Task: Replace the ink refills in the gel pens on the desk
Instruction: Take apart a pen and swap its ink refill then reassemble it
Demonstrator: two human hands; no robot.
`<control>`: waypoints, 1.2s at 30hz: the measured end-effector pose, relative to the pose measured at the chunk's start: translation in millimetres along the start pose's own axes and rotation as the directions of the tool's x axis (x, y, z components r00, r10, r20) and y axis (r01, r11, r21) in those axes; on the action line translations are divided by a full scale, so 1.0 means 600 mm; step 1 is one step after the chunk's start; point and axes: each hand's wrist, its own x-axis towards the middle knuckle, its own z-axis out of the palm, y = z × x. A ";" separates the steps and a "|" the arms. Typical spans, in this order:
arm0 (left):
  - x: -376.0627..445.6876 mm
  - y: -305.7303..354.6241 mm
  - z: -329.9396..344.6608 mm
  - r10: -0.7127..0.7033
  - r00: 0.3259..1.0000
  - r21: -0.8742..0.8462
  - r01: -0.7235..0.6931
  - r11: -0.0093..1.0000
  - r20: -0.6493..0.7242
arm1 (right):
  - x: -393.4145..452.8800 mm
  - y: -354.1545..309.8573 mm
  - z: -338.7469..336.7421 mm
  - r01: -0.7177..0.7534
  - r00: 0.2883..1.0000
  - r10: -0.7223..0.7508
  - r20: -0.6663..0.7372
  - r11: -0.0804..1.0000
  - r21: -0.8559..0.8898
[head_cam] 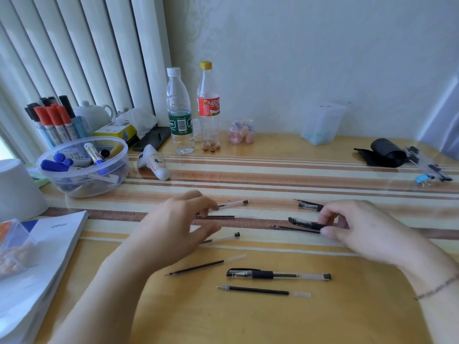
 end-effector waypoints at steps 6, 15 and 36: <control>0.009 0.076 0.052 0.302 0.951 0.056 -0.299 0.953 -0.062 | -0.022 -0.078 0.038 0.278 0.957 -0.267 -0.111 0.955 0.103; 0.014 0.087 0.072 0.317 0.947 -0.040 -0.319 0.947 -0.055 | -0.024 -0.097 0.061 0.415 0.894 -0.364 -0.261 0.893 0.173; 0.012 0.079 0.053 0.165 0.977 -0.452 -0.209 0.867 -0.136 | -0.025 -0.090 0.054 0.492 0.803 -0.378 -0.460 0.857 0.155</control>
